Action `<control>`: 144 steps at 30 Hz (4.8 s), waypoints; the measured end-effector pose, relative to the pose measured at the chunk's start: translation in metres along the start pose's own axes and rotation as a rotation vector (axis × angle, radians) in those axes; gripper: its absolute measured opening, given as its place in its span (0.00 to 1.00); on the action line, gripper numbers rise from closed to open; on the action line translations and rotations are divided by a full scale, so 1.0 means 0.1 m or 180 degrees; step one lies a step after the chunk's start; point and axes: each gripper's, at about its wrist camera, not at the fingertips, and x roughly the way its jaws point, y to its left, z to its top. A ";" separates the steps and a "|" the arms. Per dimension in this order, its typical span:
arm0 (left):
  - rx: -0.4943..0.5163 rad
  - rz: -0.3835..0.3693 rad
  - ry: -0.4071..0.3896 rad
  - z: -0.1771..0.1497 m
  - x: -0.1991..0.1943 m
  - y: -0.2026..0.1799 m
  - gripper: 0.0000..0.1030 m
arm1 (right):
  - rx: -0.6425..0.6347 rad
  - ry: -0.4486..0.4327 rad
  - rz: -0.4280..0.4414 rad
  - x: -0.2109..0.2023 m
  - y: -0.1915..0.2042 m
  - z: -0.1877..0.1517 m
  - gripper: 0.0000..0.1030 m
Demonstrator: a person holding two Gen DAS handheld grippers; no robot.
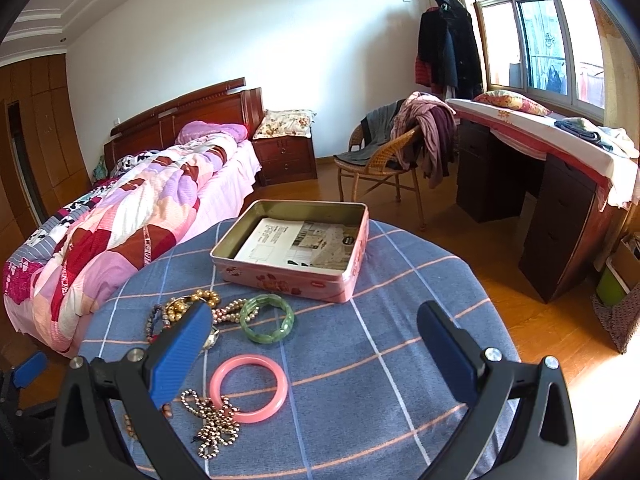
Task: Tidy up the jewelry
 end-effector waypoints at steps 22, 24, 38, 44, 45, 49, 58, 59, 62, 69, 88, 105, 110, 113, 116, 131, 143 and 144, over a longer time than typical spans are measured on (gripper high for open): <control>0.0003 0.0010 -0.0006 0.01 -0.03 0.01 0.91 | 0.0021 0.0012 0.0007 -0.02 -0.02 0.02 1.00; 0.0009 0.0011 -0.0006 0.01 -0.02 0.01 0.91 | 0.0024 0.0023 0.0011 -0.02 -0.01 0.02 1.00; 0.0030 0.0037 0.0090 0.02 0.12 0.00 0.91 | 0.0029 0.0135 0.0017 0.12 -0.03 0.00 1.00; 0.0030 -0.0029 0.0195 -0.02 0.25 0.06 0.91 | -0.0008 0.0178 -0.0002 0.19 -0.04 -0.02 1.00; 0.0017 -0.0067 0.0229 -0.04 0.28 0.10 0.91 | -0.0016 0.0188 0.0004 0.21 -0.05 -0.03 1.00; -0.0113 -0.0122 0.0391 -0.15 0.43 0.32 0.91 | -0.0104 0.0268 0.0095 0.27 -0.08 -0.10 1.00; -0.0082 -0.0415 0.0562 -0.30 0.61 0.26 0.91 | -0.0382 0.0517 0.0251 0.40 -0.06 -0.37 0.92; -0.0071 -0.0449 0.0596 -0.30 0.65 0.22 0.91 | -0.0394 0.0517 0.0257 0.40 -0.06 -0.37 0.92; 0.0013 -0.0463 0.0685 -0.35 0.76 0.07 0.80 | -0.0410 0.0480 0.0250 0.39 -0.07 -0.37 0.92; 0.0055 -0.0695 0.0696 -0.37 0.77 0.04 0.46 | -0.0318 0.0646 0.0476 0.50 -0.10 -0.40 0.87; 0.0021 -0.0865 0.0131 -0.20 0.36 0.25 0.15 | -0.0732 0.1205 0.0579 0.96 0.28 -0.54 0.13; -0.0050 -0.0889 -0.0069 -0.15 0.15 0.29 0.15 | -0.0227 0.0339 0.0653 0.24 -0.13 0.06 0.13; -0.0047 -0.1010 -0.0023 -0.16 0.19 0.20 0.15 | -0.0115 0.0446 0.0539 0.39 -0.24 0.03 0.13; 0.0024 -0.1132 0.0001 -0.15 0.23 0.05 0.15 | -0.0053 0.0525 0.0531 0.49 -0.30 0.00 0.13; 0.0139 -0.1218 -0.0033 -0.05 0.28 -0.15 0.15 | -0.0051 0.0481 0.0553 0.54 -0.31 0.08 0.13; 0.0033 -0.1698 -0.0436 1.14 1.05 -0.90 0.15 | 0.0258 0.0163 0.0201 1.46 -0.39 0.68 0.13; 0.0234 -0.1559 0.0033 1.14 1.71 -1.32 0.16 | 0.0193 0.0374 0.0157 1.79 -0.39 0.53 0.13; 0.0247 -0.1522 0.0069 1.13 1.73 -1.34 0.16 | 0.0201 0.0373 0.0169 1.80 -0.39 0.54 0.13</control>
